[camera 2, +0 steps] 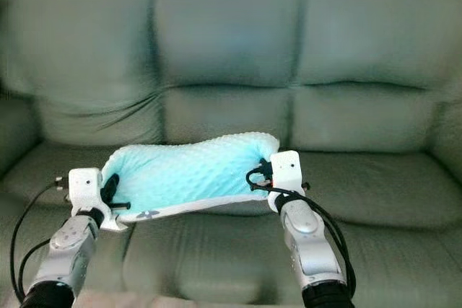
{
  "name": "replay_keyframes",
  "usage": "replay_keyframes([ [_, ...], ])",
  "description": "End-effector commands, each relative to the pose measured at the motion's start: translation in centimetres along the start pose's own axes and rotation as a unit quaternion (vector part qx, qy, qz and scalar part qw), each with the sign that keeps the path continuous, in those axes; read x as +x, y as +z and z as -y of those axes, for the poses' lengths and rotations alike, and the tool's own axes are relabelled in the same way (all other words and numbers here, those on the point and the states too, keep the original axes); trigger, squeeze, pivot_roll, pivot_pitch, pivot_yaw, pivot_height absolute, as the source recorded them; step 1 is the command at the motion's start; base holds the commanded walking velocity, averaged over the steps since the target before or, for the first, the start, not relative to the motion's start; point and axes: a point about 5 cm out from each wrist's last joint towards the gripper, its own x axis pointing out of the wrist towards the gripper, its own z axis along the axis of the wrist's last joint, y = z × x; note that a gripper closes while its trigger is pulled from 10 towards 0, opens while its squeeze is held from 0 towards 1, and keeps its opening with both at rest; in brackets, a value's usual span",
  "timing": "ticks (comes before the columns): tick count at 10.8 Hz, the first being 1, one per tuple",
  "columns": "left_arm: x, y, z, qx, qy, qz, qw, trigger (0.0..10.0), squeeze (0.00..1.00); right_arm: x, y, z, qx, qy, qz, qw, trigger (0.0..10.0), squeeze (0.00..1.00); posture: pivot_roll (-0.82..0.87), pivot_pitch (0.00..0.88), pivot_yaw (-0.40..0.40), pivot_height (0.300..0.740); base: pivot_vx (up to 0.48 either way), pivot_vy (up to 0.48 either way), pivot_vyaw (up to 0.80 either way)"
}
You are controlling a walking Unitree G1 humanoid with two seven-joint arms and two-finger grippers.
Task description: Move the pillow to the sofa
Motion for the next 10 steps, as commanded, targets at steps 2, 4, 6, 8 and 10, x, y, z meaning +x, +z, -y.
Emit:
replay_keyframes([
  [2, 0.0, 0.5, -1.1, 0.020, 0.006, 0.005, 1.000, 10.0, 0.00, 0.4, 0.7, 0.0, 0.002, -0.013, 0.021, 1.000, 10.0, 0.00, -0.12, 0.085, 0.056, 0.740, 0.000, 0.000, 0.66],
  [4, 0.1, 0.8, -1.0, 0.025, 0.002, 0.010, 1.000, 10.0, 0.00, 0.5, 0.9, 0.1, 0.007, -0.019, 0.026, 0.999, 10.0, 0.00, -0.12, 0.098, 0.061, 0.740, 0.000, 0.000, 0.23],
  [6, 0.5, 0.9, 0.0, 0.023, -0.013, 0.011, 1.000, 10.0, 0.00, 0.5, 0.8, 0.5, 0.004, -0.032, 0.026, 0.999, 10.0, 0.00, -0.12, 0.106, 0.059, 0.740, 0.000, 0.000, 0.00],
  [8, 1.4, 0.4, 2.6, 0.010, -0.054, -0.008, 0.998, 10.0, 0.00, -1.3, -0.4, 3.0, -0.033, -0.112, 0.004, 0.993, 10.0, 0.00, -0.15, 0.118, 0.055, 0.740, 0.000, 0.000, 0.00],
  [10, 1.8, 0.5, 4.1, -0.009, -0.085, -0.010, 0.996, 10.0, 0.00, -2.9, -1.4, 5.2, -0.057, -0.182, -0.023, 0.981, 10.0, 0.00, -0.18, 0.129, 0.051, 0.740, 0.000, 0.000, 0.00],
])
